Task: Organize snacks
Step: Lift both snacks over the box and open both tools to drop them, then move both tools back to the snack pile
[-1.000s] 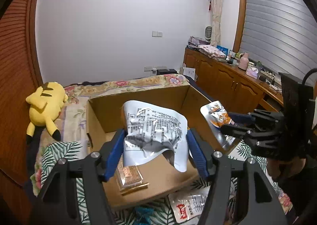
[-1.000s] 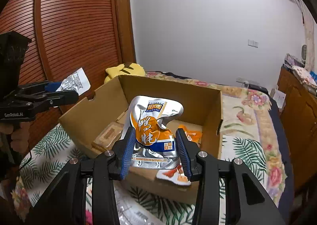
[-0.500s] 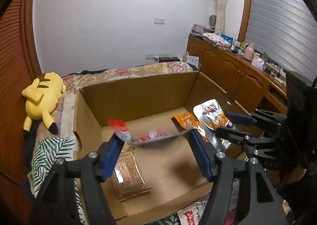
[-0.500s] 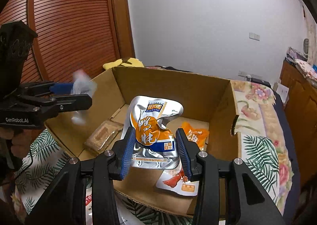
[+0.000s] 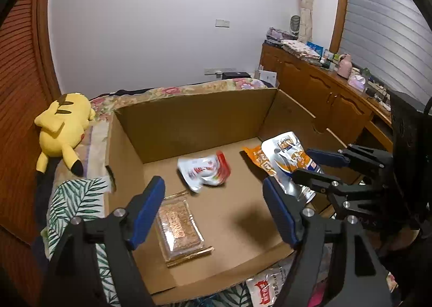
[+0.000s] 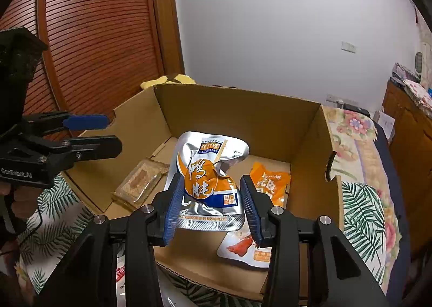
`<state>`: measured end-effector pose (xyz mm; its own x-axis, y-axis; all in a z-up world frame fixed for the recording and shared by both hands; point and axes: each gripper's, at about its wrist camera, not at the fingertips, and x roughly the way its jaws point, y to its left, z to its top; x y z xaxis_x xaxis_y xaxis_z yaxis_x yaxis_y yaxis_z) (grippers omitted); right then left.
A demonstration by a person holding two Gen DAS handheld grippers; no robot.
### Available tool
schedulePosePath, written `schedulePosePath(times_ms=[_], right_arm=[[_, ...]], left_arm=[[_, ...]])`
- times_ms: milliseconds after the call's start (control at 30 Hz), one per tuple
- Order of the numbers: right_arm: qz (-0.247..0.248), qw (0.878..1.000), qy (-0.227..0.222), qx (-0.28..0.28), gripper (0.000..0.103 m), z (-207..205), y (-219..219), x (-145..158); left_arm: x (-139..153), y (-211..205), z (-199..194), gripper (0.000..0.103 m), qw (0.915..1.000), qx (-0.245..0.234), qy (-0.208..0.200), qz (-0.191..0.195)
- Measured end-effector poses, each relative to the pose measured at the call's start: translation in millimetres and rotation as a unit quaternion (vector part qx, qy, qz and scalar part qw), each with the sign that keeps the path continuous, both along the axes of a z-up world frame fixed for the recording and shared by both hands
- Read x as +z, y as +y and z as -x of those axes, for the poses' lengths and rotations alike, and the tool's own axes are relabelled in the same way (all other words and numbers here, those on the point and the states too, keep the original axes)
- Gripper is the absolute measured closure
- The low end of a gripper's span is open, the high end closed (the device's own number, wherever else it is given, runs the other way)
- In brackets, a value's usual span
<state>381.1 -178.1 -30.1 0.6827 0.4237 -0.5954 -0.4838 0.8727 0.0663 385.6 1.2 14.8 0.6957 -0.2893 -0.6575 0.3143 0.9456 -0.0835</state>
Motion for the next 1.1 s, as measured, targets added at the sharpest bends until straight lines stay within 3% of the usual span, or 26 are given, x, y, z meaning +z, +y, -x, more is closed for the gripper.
schedulePosePath(times_ms=[167,533,767,1100], right_arm=[[-0.001,1.0,-0.001,-0.004,0.059,1,0,0],[-0.007,1.0,-0.022,-0.015,0.055,22,-5,11],[-0.013,0.999,-0.041,-0.015,0.05,84,-21,22],[-0.011,0.999,0.005,-0.034,0.046,171,-35,-17]], left_arm=[[-2,0,7,0.026,0.9997,0.007,0.006,-0.022],[8,10,35,0.026,0.9998,-0.002,0.009,-0.015],[6,18,76,0.026,0.9998,0.011,-0.011,-0.01],[-35,3,151,0.026,0.9985,-0.052,0.0,-0.019]])
